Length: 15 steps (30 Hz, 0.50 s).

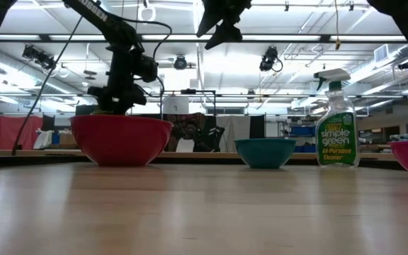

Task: Nest bowls inside each other
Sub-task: Stack the green bowl on top of the orange bowl, then stack the blue bowl on top of the green bowl

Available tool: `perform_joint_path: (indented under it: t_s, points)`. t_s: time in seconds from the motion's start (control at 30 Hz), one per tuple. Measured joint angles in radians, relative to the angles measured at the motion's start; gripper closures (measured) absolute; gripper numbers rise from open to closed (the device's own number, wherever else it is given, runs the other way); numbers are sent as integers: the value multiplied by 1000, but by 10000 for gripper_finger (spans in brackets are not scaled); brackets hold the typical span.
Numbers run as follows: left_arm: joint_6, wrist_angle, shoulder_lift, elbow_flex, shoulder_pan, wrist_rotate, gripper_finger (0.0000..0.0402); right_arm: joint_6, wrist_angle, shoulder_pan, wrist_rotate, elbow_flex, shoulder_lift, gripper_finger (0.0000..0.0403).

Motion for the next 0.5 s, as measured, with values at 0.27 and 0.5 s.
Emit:
perform_joint_path:
  t_s: [0.27,0.5]
  points:
    - [7,16,-111,0,-7,-21,110,-2,-49,-37,-16,0,0,144]
    - [92,48,-212,1,-35,-20,100,-2,-51,-45,-27,0,0,144]
